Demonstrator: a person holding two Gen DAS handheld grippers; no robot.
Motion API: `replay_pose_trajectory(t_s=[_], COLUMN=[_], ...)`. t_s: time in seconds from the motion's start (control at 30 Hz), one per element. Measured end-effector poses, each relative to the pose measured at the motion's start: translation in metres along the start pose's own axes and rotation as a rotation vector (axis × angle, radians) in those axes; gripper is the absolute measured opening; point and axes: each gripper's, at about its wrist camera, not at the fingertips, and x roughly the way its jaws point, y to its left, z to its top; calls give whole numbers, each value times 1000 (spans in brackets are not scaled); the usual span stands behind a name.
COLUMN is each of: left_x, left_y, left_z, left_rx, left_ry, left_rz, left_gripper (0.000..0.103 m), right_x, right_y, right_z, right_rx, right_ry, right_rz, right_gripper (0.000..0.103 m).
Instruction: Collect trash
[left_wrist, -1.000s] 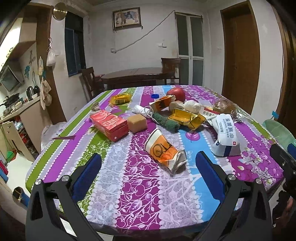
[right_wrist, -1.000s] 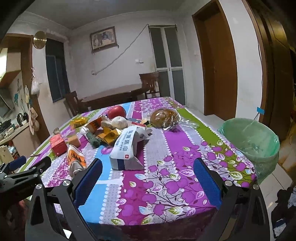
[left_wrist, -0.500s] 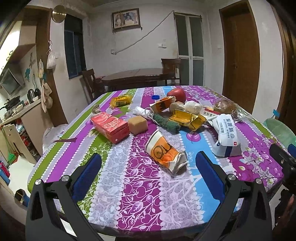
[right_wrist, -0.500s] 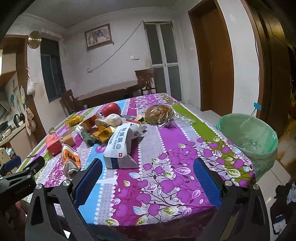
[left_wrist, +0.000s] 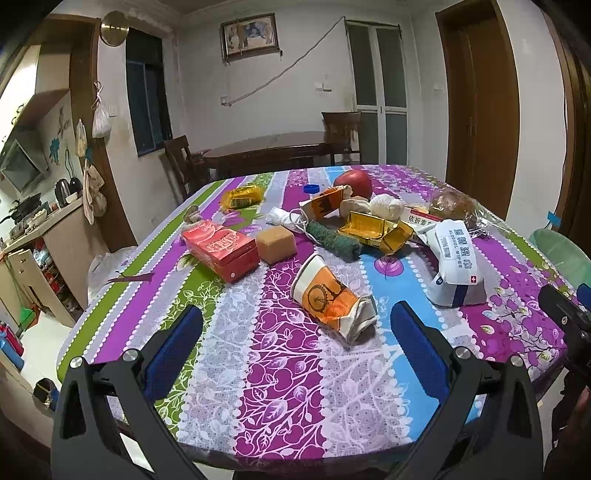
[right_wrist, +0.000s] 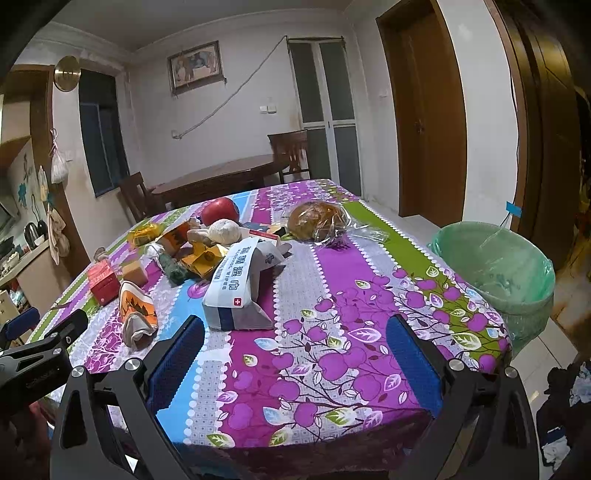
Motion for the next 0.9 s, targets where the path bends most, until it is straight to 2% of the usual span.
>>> replay_pose_trajectory(t_s=[0.9], left_x=[16], left_y=[-3], left_z=[-1], left_rx=[9], left_ry=[46], left_rz=[16], left_gripper=[98], right_x=[9], right_y=[4], right_z=[0], right_rx=[-27], right_ry=[18], right_rz=[-11], right_gripper=[98])
